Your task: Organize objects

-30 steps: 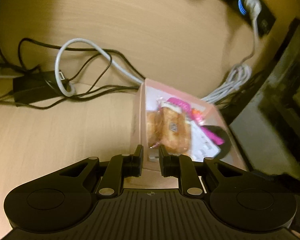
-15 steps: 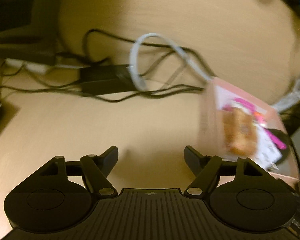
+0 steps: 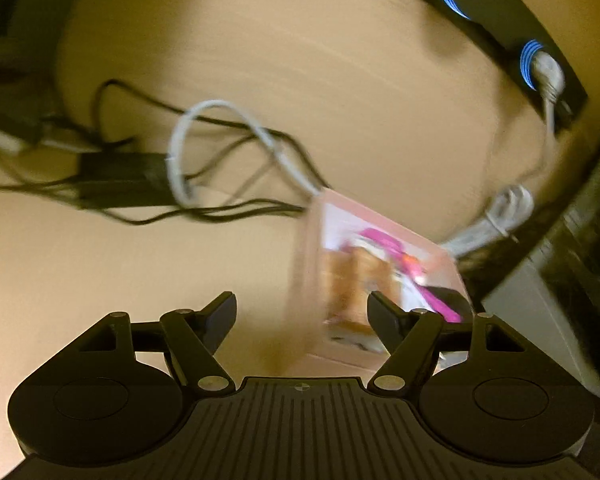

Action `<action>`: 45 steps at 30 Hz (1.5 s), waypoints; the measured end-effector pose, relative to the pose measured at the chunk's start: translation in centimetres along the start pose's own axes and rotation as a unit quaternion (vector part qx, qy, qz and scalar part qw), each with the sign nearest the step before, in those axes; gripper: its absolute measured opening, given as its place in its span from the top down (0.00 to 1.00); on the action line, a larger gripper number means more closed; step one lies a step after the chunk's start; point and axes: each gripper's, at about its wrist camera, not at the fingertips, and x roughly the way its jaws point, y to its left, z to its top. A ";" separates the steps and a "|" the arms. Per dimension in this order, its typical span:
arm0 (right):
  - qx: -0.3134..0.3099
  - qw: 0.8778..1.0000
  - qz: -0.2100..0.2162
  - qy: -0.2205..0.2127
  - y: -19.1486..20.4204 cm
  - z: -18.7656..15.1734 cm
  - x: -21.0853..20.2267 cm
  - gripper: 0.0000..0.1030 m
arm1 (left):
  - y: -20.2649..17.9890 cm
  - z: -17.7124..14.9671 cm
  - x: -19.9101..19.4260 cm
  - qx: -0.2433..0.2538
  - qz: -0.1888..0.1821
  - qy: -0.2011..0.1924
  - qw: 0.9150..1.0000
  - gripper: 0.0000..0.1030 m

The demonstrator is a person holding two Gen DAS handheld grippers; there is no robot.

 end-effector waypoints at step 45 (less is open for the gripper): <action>0.085 0.987 0.089 0.102 -0.2 -9.5 -4.6 0.00 | -0.7 -12.2 -7.4 0.128 0.099 0.074 0.984 0.19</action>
